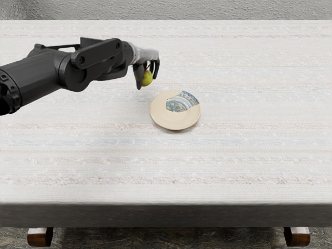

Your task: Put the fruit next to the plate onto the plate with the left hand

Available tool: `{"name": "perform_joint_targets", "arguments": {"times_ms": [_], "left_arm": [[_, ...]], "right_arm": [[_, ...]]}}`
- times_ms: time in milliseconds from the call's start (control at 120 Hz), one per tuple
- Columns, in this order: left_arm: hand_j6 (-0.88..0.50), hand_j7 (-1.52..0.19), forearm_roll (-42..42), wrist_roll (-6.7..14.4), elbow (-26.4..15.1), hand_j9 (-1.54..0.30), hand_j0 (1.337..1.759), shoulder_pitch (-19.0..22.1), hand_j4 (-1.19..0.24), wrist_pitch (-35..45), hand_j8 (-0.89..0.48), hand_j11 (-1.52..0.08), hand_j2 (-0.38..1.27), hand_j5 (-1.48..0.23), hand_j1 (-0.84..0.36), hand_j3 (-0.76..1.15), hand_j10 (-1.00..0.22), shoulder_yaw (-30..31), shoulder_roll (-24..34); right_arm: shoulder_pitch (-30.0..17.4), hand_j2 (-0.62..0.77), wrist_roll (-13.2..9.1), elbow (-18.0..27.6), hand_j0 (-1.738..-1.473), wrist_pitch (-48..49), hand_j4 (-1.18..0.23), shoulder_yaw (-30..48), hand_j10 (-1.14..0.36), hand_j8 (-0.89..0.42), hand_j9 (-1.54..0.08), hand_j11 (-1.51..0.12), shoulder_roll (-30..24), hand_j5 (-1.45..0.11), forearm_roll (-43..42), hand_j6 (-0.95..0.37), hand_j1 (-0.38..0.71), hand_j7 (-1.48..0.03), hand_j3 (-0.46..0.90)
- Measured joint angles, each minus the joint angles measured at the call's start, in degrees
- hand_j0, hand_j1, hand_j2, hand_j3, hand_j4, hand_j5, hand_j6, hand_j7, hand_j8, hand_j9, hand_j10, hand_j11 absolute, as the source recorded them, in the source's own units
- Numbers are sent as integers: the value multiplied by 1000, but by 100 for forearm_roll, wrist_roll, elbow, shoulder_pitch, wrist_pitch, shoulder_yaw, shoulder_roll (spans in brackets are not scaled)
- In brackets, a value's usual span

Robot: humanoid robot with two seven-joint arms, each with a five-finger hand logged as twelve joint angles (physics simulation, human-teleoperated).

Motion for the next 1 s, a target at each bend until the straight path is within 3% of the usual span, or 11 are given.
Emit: {"name": "perform_joint_targets", "arguments": {"times_ms": [142,233,342,658,833,1000], "left_arm": [[-431,-1012,176,-454,-410,-1000,1654,-2,-728,8,-457,-1002,393,-1024,-315,0,-746,4,0],[-413,-1016,216,-632,-568,-1001,1654,93,-722,1,-446,-1004,417,-1032,-337,0,-741,10,0],[-403,-1019,315,-708,-616,-1000,1654,169,-711,5,-439,-1004,461,-1045,-353,0,-737,17,0],[-453,-997,340,-749,-896,-986,1654,185,-722,17,-487,-988,333,-1010,-270,0,-734,0,0],[-246,-494,210,-750,-924,-489,1656,180,-361,43,-261,-490,159,-500,24,0,-366,-47,0],[-113,-223,165,-751,-830,-221,1657,185,-164,46,-120,-221,71,-226,202,0,-166,-96,0]], "right_arm": [[0,-7,0,0,-1658,0,-33,0,-33,-33,-43,-43,0,-43,0,-33,-310,-43,0],[0,-7,0,0,-1658,0,-33,0,-33,-33,-43,-43,0,-43,-1,-33,-310,-43,0],[0,-7,0,0,-1658,0,-33,0,-33,-33,-43,-43,0,-43,0,-33,-310,-43,0],[0,-7,0,0,-1658,0,-33,0,-33,-33,-43,-43,0,-43,-2,-33,-310,-43,0],[0,-7,0,0,-1658,0,-33,0,-33,-33,-43,-43,0,-43,-1,-33,-310,-43,0],[0,-7,0,0,-1658,0,-33,0,-33,-33,-43,-43,0,-43,-1,-33,-310,-43,0]]}}
